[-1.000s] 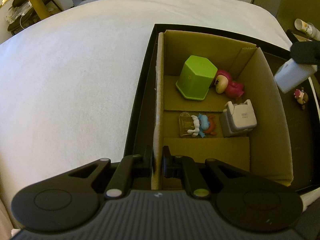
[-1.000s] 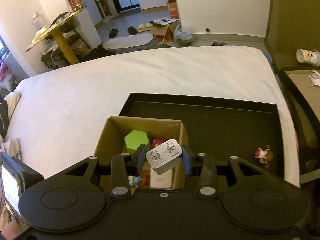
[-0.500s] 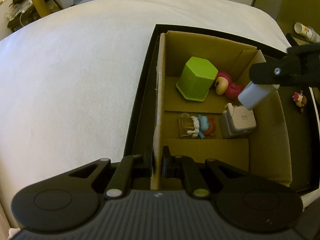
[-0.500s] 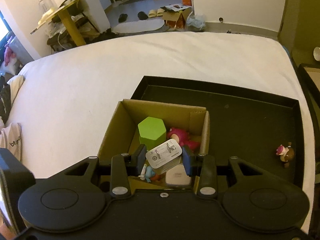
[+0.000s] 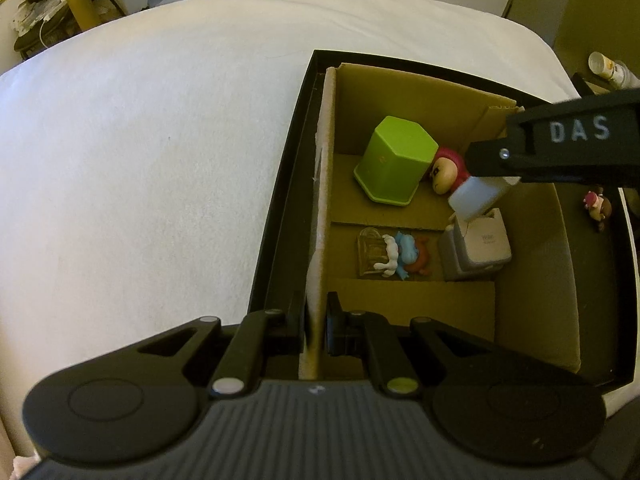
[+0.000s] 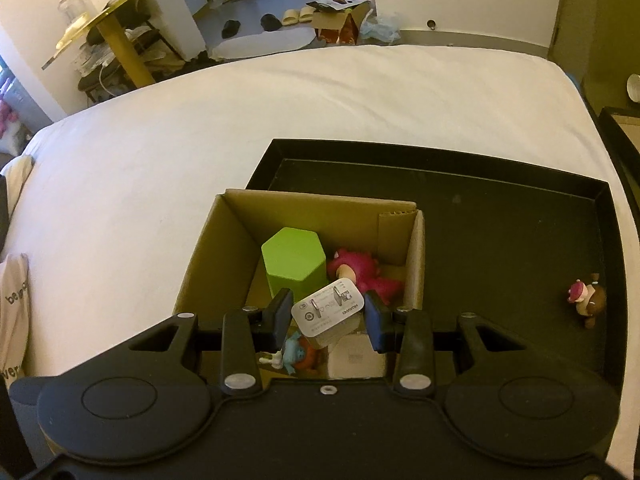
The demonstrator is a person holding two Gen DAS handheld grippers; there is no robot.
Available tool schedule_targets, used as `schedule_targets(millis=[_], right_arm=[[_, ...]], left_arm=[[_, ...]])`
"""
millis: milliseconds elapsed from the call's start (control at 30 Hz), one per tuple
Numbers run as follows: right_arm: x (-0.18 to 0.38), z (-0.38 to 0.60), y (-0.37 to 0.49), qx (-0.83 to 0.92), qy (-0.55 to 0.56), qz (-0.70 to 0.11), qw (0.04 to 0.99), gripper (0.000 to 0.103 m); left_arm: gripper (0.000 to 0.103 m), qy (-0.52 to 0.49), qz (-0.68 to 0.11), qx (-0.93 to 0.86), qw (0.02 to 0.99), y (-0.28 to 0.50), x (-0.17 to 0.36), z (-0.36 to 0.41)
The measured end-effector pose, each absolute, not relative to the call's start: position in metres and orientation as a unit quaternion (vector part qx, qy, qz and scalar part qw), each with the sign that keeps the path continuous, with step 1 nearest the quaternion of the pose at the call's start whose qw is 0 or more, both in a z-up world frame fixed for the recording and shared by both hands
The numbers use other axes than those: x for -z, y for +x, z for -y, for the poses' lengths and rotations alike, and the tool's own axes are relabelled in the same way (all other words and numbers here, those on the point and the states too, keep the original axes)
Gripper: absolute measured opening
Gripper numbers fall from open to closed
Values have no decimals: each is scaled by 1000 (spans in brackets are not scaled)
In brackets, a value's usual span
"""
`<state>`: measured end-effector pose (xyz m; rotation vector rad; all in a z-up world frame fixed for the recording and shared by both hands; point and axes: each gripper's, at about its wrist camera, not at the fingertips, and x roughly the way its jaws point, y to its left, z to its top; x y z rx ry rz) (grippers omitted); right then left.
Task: Organize rigid objects
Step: 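Carry the plug adapter over the box and release it inside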
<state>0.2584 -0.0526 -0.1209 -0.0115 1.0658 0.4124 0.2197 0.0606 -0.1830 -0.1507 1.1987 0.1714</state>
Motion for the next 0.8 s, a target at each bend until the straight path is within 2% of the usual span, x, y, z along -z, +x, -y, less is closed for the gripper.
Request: schedule_targets(millis=[200, 333, 800], right_arm=[[124, 53, 258, -206, 8, -504, 839, 39], [121, 54, 253, -216, 6, -499, 839, 43], [99, 96, 248, -197, 29, -479, 855, 43]], left_arm=[[9, -69, -562, -80, 820, 220, 183, -60], [9, -67, -562, -81, 820, 220, 183, -60], [9, -62, -563, -85, 820, 221, 184, -56]])
